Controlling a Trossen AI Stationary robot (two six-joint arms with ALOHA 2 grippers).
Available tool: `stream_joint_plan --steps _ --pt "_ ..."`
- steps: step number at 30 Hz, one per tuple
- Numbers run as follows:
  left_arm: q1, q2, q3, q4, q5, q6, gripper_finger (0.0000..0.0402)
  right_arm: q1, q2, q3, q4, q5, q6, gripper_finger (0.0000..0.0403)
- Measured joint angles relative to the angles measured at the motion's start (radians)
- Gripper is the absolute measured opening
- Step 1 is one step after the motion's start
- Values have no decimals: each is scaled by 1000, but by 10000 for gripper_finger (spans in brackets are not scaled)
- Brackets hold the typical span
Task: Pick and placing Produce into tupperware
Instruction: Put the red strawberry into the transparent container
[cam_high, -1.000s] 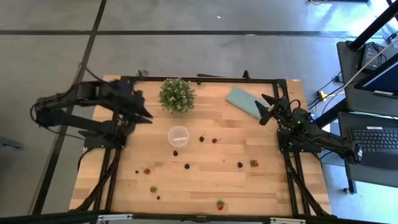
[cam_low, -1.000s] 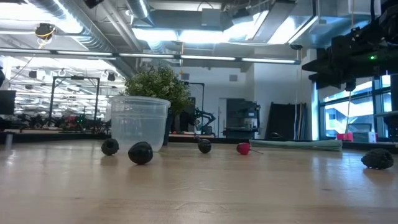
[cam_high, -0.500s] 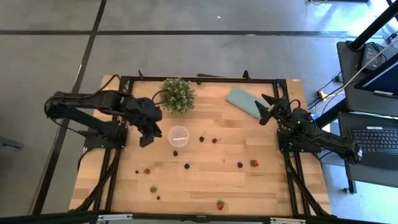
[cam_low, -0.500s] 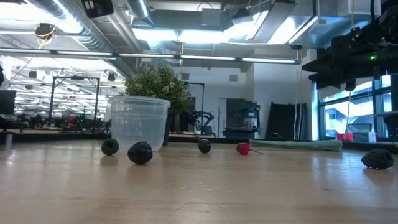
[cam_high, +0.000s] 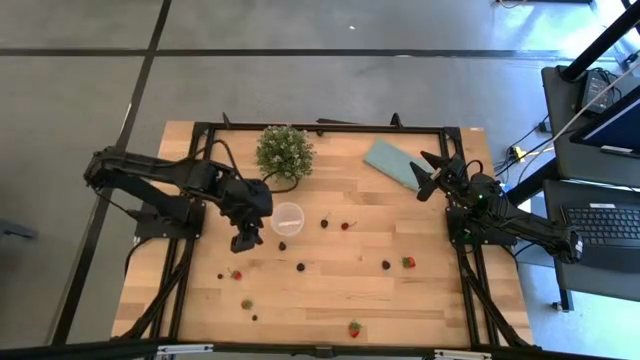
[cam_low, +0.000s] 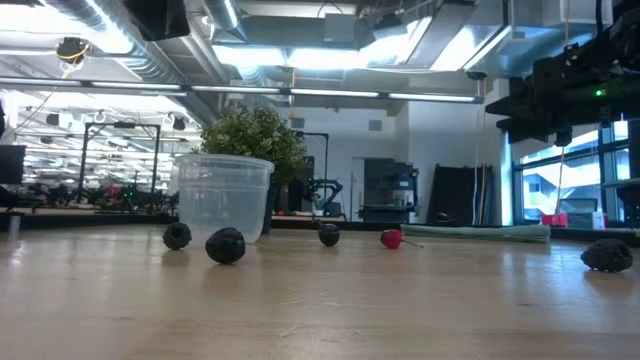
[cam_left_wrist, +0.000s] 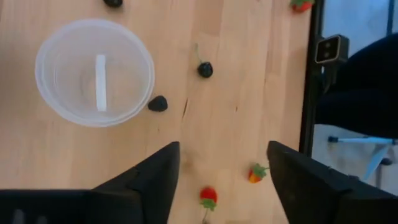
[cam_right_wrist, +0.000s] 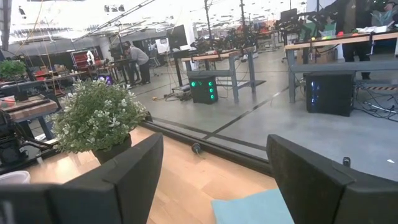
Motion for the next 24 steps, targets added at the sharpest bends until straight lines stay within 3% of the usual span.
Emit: stream_joint_plan --steps 7,12,24 --pt "0 5 0 -15 -1 -56 255 0 0 0 0 0 0 288" --pt "-32 3 -6 -165 -1 -70 246 0 0 0 -1 0 1 288" --pt "-257 -34 -231 -77 -71 -211 223 0 0 0 -8 0 3 288"
